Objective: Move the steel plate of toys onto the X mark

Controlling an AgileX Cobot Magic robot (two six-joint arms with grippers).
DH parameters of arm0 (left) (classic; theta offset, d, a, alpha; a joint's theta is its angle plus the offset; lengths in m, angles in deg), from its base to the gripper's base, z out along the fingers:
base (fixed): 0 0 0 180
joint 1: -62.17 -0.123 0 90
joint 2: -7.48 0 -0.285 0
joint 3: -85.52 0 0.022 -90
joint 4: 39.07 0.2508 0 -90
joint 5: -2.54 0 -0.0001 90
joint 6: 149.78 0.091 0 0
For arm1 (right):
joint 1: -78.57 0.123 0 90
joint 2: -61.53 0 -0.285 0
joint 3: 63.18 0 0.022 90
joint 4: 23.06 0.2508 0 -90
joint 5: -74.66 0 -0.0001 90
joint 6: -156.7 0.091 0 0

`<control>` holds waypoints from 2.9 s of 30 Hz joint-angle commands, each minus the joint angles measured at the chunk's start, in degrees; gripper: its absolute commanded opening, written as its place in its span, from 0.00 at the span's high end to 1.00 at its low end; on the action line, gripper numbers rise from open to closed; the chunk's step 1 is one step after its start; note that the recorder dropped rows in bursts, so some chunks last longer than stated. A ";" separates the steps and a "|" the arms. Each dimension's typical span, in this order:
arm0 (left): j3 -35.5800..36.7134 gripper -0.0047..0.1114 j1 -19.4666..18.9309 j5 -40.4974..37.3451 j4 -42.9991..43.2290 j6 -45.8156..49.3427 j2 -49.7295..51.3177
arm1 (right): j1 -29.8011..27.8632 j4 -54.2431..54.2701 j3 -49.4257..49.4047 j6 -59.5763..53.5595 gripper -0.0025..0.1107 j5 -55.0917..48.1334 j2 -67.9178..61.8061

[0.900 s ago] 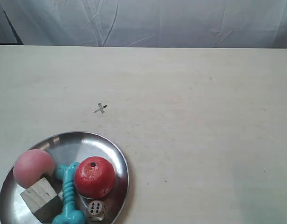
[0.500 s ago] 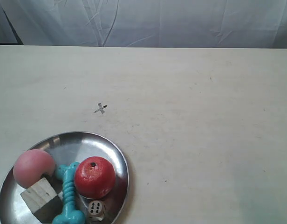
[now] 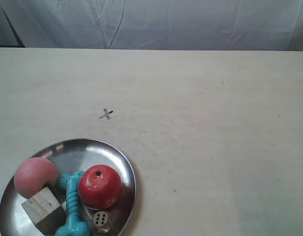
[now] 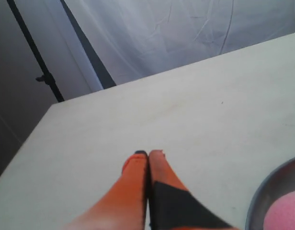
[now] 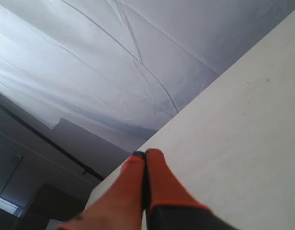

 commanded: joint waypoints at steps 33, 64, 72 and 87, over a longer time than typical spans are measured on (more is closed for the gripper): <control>-31.90 0.96 13.82 -23.72 -15.18 -25.11 42.01 | -0.28 -6.30 11.84 -11.65 0.98 -17.77 -29.21; -21.97 0.96 -3.06 -29.97 -37.78 -19.35 57.44 | -0.25 31.88 22.01 -63.94 0.85 -38.10 -83.57; -16.42 0.96 -12.79 -26.72 -58.89 -9.66 58.38 | -0.25 30.25 23.07 -63.54 0.76 -38.18 -83.57; -18.59 0.96 -13.75 -23.10 -45.99 -5.29 56.39 | 18.68 32.08 25.24 -63.42 0.76 -24.19 -85.97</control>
